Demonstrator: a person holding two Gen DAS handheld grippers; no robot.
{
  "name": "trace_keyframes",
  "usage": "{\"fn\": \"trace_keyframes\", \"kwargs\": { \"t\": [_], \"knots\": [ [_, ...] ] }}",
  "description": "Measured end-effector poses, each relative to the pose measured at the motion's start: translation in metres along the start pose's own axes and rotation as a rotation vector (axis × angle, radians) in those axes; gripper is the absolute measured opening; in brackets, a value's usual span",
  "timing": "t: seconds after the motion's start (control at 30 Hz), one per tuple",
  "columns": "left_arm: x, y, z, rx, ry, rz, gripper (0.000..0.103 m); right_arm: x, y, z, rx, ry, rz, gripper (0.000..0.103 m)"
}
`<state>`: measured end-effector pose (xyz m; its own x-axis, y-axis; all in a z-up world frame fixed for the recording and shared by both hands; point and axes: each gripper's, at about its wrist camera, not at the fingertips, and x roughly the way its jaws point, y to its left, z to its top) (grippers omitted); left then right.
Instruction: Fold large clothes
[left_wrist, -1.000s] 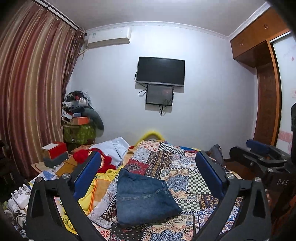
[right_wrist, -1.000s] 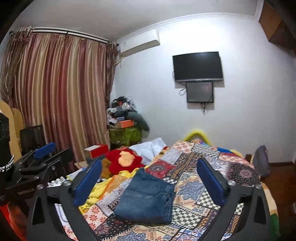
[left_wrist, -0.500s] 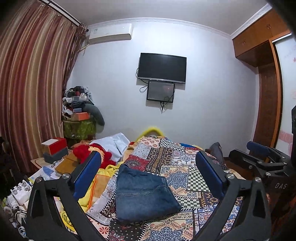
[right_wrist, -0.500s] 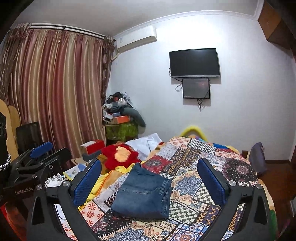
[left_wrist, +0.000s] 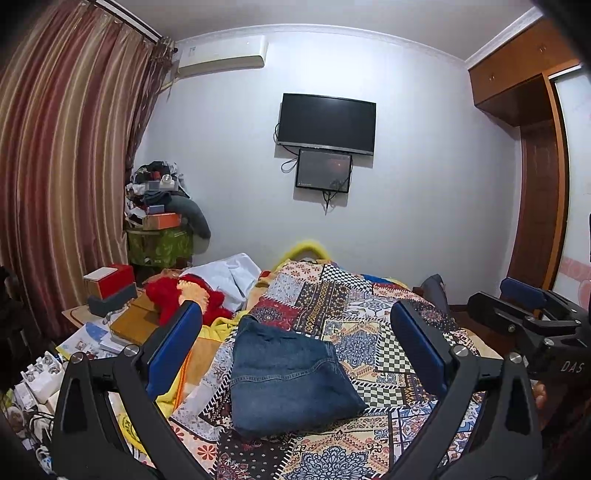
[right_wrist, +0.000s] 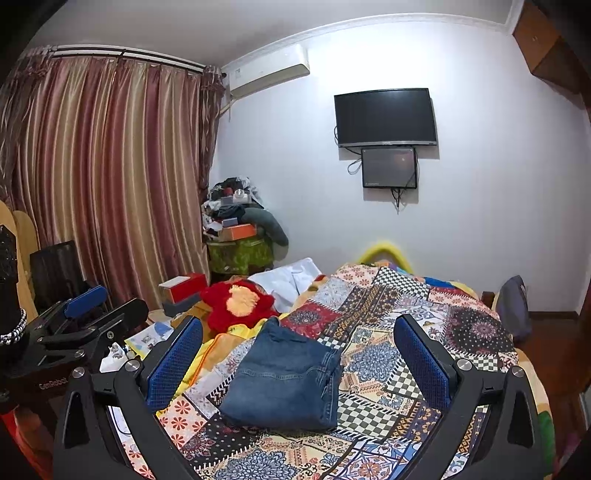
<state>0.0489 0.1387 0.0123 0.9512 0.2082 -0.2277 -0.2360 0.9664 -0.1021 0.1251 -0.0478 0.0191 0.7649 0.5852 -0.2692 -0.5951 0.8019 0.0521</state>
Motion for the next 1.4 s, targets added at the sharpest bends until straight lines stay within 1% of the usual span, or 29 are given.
{"fn": "trace_keyframes", "kwargs": {
  "t": [0.53, 1.1, 1.4],
  "knots": [
    [0.008, -0.006, -0.003, 0.005, 0.026, -0.008, 0.103, 0.007, -0.008, -0.006, 0.027, 0.028, -0.009, 0.103],
    [0.013, -0.005, -0.003, -0.006, 0.046, -0.036, 0.103, 0.01, -0.012, -0.007, 0.03, 0.025, -0.014, 0.103],
    [0.013, -0.004, -0.003, -0.024, 0.04, -0.044, 0.103, 0.01, -0.013, -0.009, 0.033, 0.025, -0.02, 0.103]
  ]
}}
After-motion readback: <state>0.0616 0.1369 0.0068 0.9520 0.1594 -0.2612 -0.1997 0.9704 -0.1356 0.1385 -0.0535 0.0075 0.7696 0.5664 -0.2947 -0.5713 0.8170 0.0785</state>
